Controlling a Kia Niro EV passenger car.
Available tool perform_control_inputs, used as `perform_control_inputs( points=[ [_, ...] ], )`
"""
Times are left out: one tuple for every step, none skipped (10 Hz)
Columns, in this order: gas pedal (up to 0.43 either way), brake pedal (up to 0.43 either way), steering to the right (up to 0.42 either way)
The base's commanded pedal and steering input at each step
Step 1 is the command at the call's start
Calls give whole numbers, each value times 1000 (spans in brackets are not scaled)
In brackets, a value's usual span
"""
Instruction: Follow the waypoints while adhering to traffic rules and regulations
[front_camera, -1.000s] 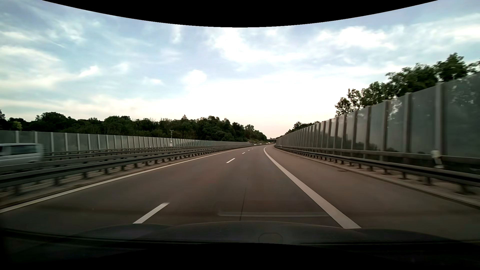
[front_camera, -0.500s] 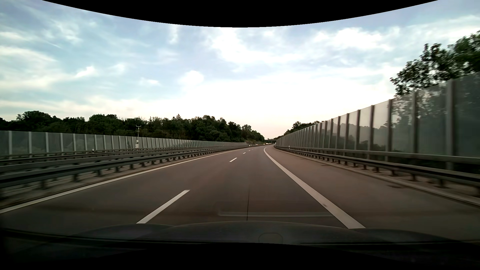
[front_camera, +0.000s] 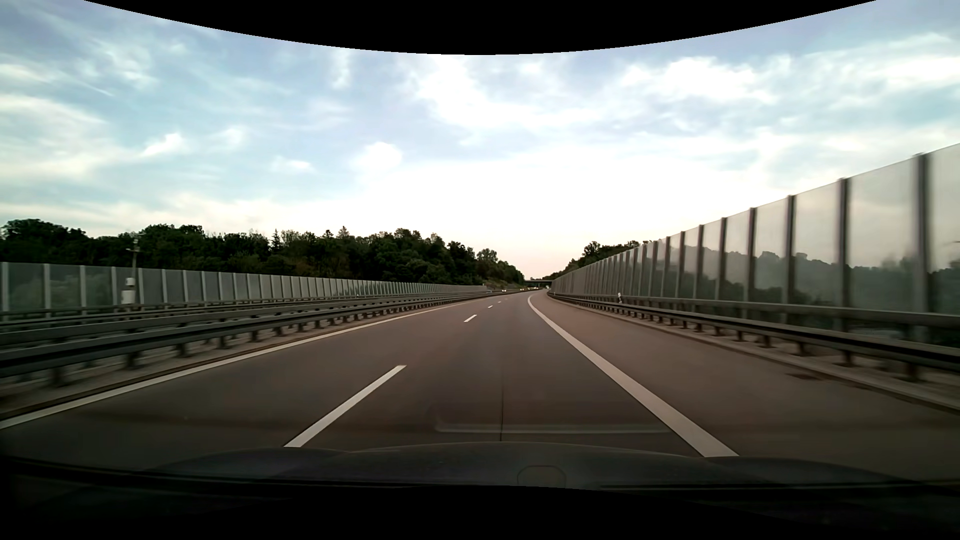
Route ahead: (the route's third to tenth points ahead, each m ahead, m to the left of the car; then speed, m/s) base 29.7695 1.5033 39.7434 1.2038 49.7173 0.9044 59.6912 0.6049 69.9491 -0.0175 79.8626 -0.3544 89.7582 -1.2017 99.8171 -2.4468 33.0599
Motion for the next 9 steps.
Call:
perform_control_inputs(
  points=[
    [299, 6, 6],
    [299, 6, 5],
    [299, 6, 6],
    [299, 6, 6],
    [299, 6, 6],
    [299, 6, 6],
    [299, 6, 6],
    [299, 6, 5],
    [299, 6, 6]
  ],
)
